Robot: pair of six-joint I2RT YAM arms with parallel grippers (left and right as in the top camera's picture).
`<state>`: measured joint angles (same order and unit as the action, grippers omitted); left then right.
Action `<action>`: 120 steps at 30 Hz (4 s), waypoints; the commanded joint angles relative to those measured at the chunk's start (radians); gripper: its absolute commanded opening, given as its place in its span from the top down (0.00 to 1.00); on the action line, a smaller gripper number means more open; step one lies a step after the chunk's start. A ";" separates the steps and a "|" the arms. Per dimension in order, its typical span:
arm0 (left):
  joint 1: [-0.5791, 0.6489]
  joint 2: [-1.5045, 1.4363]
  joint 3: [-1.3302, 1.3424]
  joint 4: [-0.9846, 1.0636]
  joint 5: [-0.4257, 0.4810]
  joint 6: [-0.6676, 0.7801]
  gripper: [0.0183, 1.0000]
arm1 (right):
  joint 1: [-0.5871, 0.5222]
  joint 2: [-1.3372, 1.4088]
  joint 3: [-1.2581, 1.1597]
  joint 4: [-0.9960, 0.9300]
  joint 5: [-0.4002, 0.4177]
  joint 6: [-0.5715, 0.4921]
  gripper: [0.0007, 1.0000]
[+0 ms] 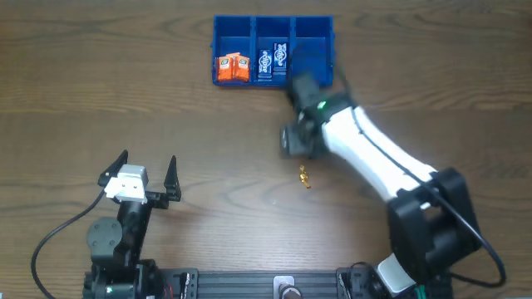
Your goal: Sort Candies Into Trays
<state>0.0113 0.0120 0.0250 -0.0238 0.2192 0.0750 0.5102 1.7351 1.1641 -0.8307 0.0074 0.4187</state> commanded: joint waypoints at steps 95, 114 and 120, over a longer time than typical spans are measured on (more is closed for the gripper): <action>0.003 -0.002 -0.020 -0.032 0.014 -0.008 0.00 | -0.243 0.120 0.469 0.012 0.129 -0.158 0.27; 0.003 -0.002 -0.020 -0.032 0.014 -0.008 0.00 | -0.235 0.133 -0.013 0.103 0.031 -0.108 0.33; 0.003 -0.002 -0.020 -0.032 0.014 -0.008 0.00 | -0.230 0.165 -0.013 0.122 0.031 -0.105 0.36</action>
<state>0.0113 0.0120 0.0250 -0.0238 0.2195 0.0753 0.2718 1.8736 1.1580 -0.7170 0.0399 0.3031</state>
